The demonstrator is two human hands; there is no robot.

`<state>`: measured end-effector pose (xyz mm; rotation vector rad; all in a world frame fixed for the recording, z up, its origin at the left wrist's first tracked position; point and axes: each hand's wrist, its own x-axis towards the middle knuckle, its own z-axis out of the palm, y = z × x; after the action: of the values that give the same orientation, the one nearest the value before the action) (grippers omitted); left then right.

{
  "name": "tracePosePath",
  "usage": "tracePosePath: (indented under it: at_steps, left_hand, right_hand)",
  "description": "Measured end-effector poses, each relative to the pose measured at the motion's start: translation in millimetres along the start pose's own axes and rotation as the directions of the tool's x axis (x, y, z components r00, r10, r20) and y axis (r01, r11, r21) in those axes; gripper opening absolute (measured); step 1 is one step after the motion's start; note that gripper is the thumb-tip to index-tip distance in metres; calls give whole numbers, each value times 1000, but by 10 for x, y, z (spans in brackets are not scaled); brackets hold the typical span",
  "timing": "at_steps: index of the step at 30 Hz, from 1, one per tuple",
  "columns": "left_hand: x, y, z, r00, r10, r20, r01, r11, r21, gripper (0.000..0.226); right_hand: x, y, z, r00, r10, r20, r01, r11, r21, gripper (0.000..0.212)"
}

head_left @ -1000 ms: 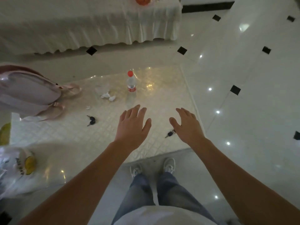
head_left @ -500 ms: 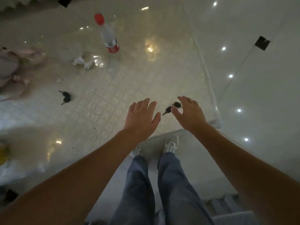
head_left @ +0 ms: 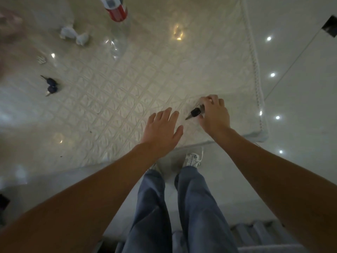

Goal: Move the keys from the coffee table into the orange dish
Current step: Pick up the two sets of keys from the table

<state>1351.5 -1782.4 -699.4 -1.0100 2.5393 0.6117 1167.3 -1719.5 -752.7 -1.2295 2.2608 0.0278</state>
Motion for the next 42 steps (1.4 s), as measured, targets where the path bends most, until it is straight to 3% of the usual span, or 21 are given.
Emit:
tracePosePath:
  at_steps: [4,12,20,31,42]
  left_hand:
    - [-13,-59,120,1000,-6,26,6,1000,-8,54]
    - [-5,-178,160,1000,-12,9,12,1000,-21,51]
    - [-132,-436,230,999,-30,26,30,999,-32,51]
    - [-541,-1450,-107,990,-135,-51,134,991,-20,51]
    - [-1030,-2520,-646,930,-309,-198,289,950,-122,50]
  right_hand:
    - [63,35,54,998,-6,-59,6,1000,6,36]
    - [9,-6,138,995,-86,-44,90,989,118,9]
    - [-126,-341,174,978,-198,-68,209,947,245,7]
    - [-178,-1420,84,950,-289,-120,312,907,283,8]
    - [-26,-2796,-101,898,-419,-133,439,870,225,7]
